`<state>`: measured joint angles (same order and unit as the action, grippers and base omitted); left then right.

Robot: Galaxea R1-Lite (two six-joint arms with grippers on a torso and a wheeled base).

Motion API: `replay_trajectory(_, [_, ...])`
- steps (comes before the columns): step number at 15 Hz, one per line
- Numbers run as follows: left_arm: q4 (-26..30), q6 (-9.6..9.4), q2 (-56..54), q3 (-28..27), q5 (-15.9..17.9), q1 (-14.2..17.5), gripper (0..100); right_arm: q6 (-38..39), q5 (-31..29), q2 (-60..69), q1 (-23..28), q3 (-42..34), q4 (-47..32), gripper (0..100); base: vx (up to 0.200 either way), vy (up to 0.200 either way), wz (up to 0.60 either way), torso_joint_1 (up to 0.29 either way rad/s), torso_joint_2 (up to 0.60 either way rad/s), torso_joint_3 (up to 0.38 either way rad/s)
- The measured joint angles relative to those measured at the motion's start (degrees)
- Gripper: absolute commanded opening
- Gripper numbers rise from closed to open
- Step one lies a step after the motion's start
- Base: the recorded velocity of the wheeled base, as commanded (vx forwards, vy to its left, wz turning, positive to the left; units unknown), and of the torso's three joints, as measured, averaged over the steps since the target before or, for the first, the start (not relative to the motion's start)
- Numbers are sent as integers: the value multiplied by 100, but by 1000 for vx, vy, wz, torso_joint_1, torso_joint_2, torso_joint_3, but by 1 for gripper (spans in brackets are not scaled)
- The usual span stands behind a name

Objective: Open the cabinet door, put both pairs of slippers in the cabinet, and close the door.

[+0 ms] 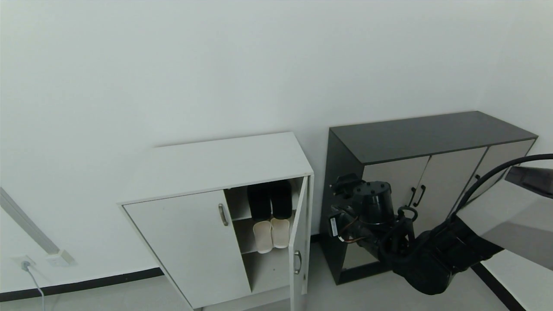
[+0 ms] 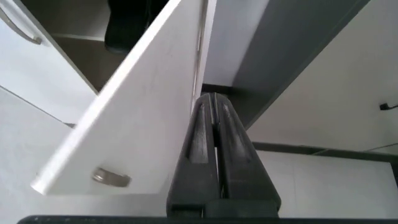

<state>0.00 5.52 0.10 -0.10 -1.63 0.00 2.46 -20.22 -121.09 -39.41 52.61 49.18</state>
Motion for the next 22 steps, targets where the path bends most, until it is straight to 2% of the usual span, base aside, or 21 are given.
replay_trajectory(7, [2, -5, 0, 0, 0, 2, 0, -26, 160, 41, -61, -138, 110, 0, 0, 0, 514, 3, 3, 3])
replay_trajectory(14, [0, 2, 0, 0, 0, 2, 0, -79, 197, 74, 30, -358, 334, 0, 0, 0, 0, 0, 0, 0])
replay_trajectory(16, [2, -6, 0, 0, -2, 0, 0, -178, 206, 168, 100, -640, 628, 0, 0, 0, 0, 0, 0, 0])
replay_trajectory(22, [0, -24, 0, 0, 7, 0, 0, -195, 312, 937, 251, -2164, 802, 0, 167, 0, 0, 0, 0, 4])
